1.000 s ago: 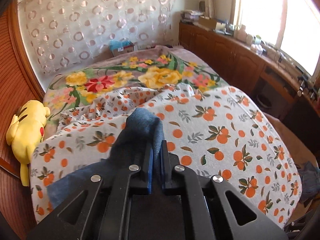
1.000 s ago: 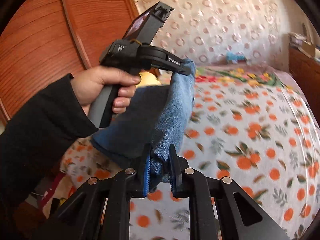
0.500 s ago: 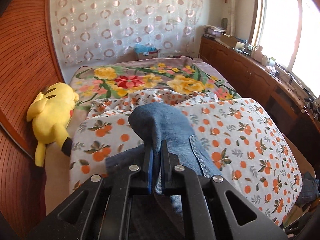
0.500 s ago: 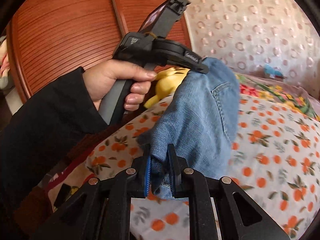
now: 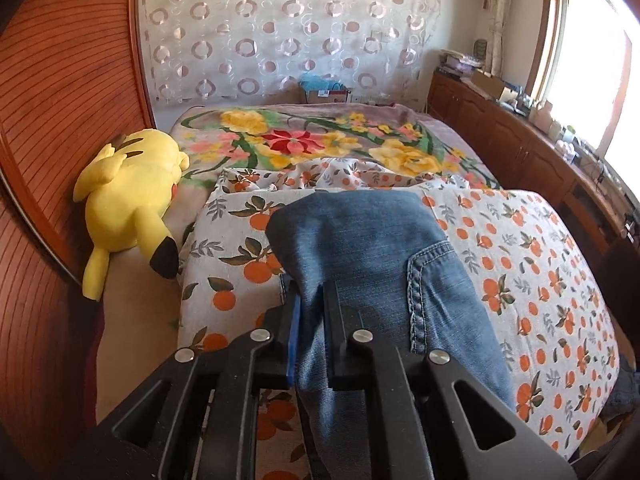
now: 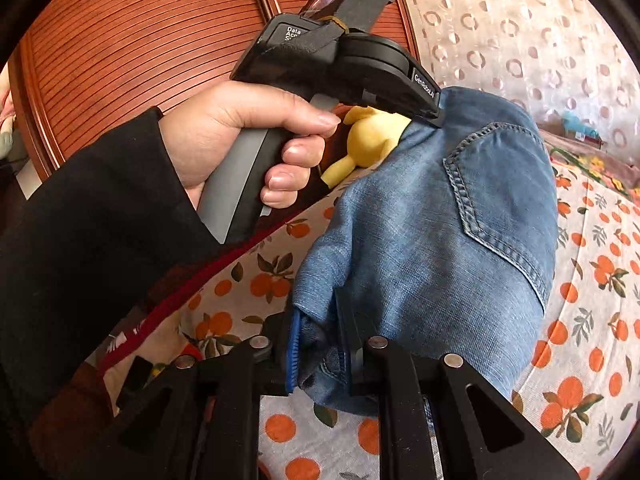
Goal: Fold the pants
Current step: 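Lift the folded jeans with both grippers and fold them over, then lay the folded jeans down and open the right gripper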
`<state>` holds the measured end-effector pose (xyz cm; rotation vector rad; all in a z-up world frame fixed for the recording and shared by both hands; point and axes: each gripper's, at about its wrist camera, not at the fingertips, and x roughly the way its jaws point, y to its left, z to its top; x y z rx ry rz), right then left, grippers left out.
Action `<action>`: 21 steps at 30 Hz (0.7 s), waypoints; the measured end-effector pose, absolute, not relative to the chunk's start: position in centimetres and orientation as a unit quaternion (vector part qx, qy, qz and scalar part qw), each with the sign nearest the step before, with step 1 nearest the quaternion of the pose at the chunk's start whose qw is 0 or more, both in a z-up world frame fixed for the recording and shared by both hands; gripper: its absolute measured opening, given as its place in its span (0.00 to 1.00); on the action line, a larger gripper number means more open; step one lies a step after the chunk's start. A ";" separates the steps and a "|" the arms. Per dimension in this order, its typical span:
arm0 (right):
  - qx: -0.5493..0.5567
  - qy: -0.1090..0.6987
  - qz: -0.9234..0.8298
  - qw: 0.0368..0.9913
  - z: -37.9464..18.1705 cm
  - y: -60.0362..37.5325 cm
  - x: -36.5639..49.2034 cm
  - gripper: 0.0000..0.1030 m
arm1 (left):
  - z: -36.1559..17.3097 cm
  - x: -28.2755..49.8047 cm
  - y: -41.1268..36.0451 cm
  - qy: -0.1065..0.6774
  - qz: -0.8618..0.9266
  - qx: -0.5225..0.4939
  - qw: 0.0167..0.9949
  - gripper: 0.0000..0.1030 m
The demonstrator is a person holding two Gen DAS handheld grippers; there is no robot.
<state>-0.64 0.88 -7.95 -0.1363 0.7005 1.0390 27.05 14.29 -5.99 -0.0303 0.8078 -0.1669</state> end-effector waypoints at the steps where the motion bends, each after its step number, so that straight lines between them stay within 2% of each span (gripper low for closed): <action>1: -0.063 0.328 0.486 0.807 -7.8 0.8 -0.7 0.21 | -5.8 26.8 14.5 0.390 -0.081 -0.019 0.917 0.14; 5: -0.053 0.321 0.490 0.809 -6.2 -1.2 -1.2 0.31 | -4.9 25.1 14.6 0.378 -0.075 -0.007 0.923 0.22; 12: -0.043 0.277 0.464 0.840 -3.4 -6.3 -2.0 0.33 | -3.1 19.8 13.4 0.337 -0.098 0.016 0.936 0.39; 21: -0.046 0.290 0.395 0.870 -4.9 -8.7 -0.5 0.33 | -4.2 14.6 10.1 0.327 -0.135 0.032 0.935 0.41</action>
